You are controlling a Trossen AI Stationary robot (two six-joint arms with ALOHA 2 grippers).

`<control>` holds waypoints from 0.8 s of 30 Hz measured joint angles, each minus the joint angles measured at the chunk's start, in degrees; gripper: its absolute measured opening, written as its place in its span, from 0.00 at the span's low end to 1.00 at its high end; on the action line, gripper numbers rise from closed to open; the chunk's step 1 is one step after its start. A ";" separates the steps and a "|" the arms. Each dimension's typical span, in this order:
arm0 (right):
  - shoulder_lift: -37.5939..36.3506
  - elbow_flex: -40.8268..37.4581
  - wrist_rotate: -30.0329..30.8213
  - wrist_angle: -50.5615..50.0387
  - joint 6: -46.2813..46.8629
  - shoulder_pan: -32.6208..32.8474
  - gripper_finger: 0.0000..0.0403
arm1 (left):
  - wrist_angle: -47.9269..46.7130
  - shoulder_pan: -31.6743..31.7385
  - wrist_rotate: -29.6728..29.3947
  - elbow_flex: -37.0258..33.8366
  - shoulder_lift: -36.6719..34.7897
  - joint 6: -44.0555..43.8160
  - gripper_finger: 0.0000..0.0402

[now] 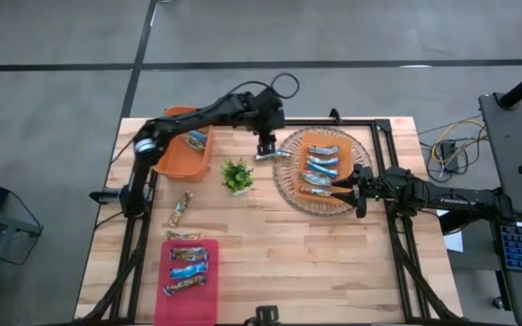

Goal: Pick and place Granola Bars by type
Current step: Put the top yellow granola bar into the left orange bin

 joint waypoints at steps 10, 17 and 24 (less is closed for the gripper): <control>-0.02 0.00 0.00 0.00 0.00 0.00 0.50 | -14.87 0.02 0.05 17.87 15.97 1.62 0.43; -0.04 0.00 0.00 0.00 0.00 0.00 0.50 | -16.04 0.31 0.21 17.88 17.96 -0.69 0.43; -0.04 0.00 0.00 0.00 0.00 0.00 0.50 | -15.16 0.63 0.21 12.41 18.09 -0.80 0.43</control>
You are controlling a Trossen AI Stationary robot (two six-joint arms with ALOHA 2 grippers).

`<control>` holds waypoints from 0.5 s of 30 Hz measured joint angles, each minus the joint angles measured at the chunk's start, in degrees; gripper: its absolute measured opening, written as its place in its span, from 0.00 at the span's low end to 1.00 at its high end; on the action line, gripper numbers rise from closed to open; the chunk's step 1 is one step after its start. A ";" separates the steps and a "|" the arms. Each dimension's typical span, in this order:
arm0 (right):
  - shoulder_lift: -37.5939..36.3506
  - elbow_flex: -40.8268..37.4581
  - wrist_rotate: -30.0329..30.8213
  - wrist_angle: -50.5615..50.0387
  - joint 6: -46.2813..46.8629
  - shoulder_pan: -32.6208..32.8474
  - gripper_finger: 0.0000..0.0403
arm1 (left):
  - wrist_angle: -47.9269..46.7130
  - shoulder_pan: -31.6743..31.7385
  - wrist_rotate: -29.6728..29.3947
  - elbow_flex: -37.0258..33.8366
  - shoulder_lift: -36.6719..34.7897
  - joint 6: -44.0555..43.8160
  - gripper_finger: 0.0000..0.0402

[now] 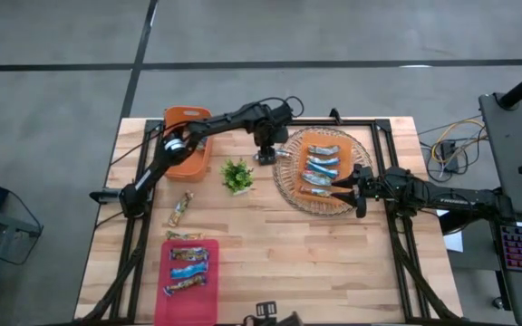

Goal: Pick and place Granola Bars by type
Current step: Put the top yellow granola bar into the left orange bin

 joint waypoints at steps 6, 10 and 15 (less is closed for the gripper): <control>0.00 0.00 0.00 0.00 0.00 0.00 0.50 | 2.04 0.13 -0.09 -4.53 0.00 -0.18 0.43; 0.00 0.00 0.00 0.00 0.00 0.00 0.50 | 4.50 0.13 -0.09 -6.44 0.00 -0.03 0.43; 0.00 0.00 0.00 0.00 0.00 0.00 0.50 | 5.95 0.13 -0.13 -7.82 0.00 -0.16 0.43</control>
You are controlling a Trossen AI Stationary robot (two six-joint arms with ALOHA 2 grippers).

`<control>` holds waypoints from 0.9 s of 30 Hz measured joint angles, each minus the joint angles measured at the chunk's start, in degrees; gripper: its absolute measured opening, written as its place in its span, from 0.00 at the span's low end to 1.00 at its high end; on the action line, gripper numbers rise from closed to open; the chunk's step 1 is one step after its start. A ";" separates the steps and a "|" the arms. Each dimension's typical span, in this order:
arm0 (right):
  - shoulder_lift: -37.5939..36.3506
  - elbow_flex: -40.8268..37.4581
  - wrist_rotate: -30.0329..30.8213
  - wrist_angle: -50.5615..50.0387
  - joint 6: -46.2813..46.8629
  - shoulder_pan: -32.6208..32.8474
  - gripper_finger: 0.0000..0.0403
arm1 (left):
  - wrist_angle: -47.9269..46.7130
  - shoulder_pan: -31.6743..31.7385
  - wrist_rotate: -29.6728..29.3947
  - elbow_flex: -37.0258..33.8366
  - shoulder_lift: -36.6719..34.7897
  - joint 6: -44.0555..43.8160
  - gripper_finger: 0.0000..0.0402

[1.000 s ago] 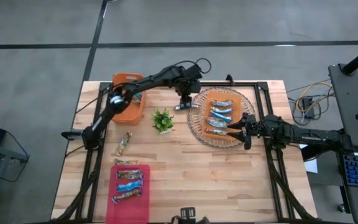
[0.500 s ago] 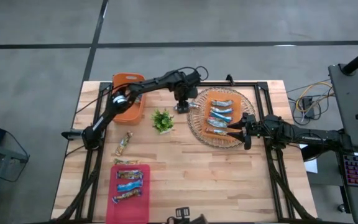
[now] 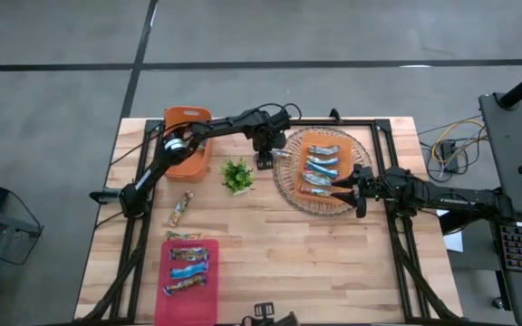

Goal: Pick and place Granola Bars by type
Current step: Put the top yellow granola bar into the left orange bin

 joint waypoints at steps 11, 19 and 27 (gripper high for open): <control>0.00 0.00 0.00 0.00 0.00 0.00 0.50 | 0.72 0.13 -3.97 -0.28 0.00 -0.86 0.22; 0.00 0.00 0.00 0.00 0.00 0.00 0.50 | 0.52 0.34 -3.82 -0.30 -0.02 -0.86 0.01; 0.00 0.00 0.00 0.00 0.00 0.00 0.50 | -2.92 0.35 -1.37 0.97 -0.75 -2.10 0.00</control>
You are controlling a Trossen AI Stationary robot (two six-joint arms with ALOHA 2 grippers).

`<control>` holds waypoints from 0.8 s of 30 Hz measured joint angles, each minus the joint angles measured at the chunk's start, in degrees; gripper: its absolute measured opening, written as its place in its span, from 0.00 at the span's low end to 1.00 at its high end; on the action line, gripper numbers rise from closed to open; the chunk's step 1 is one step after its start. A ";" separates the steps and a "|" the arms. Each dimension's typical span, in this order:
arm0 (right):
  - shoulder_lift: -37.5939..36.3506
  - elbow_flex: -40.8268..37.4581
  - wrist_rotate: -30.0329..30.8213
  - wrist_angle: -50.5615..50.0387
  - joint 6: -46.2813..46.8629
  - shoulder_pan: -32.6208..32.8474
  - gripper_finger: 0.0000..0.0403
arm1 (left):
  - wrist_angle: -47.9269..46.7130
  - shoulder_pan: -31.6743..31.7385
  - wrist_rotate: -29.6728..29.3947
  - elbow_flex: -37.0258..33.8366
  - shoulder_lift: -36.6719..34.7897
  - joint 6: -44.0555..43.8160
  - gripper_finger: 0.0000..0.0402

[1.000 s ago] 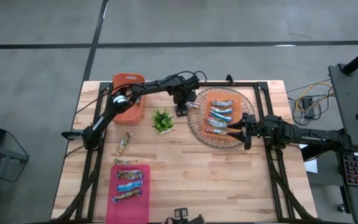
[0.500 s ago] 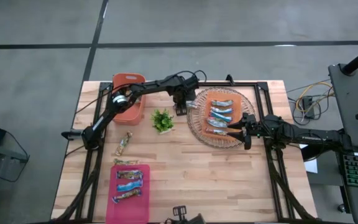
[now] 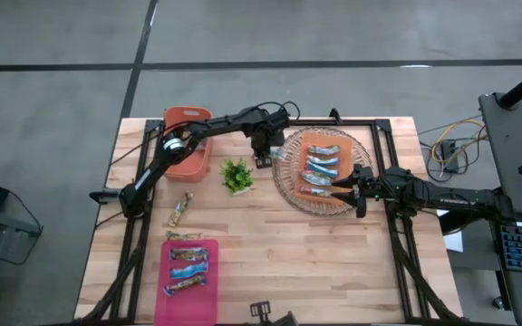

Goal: Pick and place Granola Bars by type
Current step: Put the top yellow granola bar into the left orange bin

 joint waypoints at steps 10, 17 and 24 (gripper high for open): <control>0.00 0.00 0.00 0.02 0.00 -0.01 0.50 | -2.94 -0.01 -0.16 2.20 -8.71 -0.27 0.00; 0.00 0.00 -0.02 0.02 0.00 0.00 0.50 | -10.38 -1.17 -1.98 0.15 -14.20 -0.23 0.00; 0.13 0.00 -0.02 0.02 0.00 -0.02 0.50 | -10.79 -1.42 -4.57 -7.00 -20.88 0.79 0.00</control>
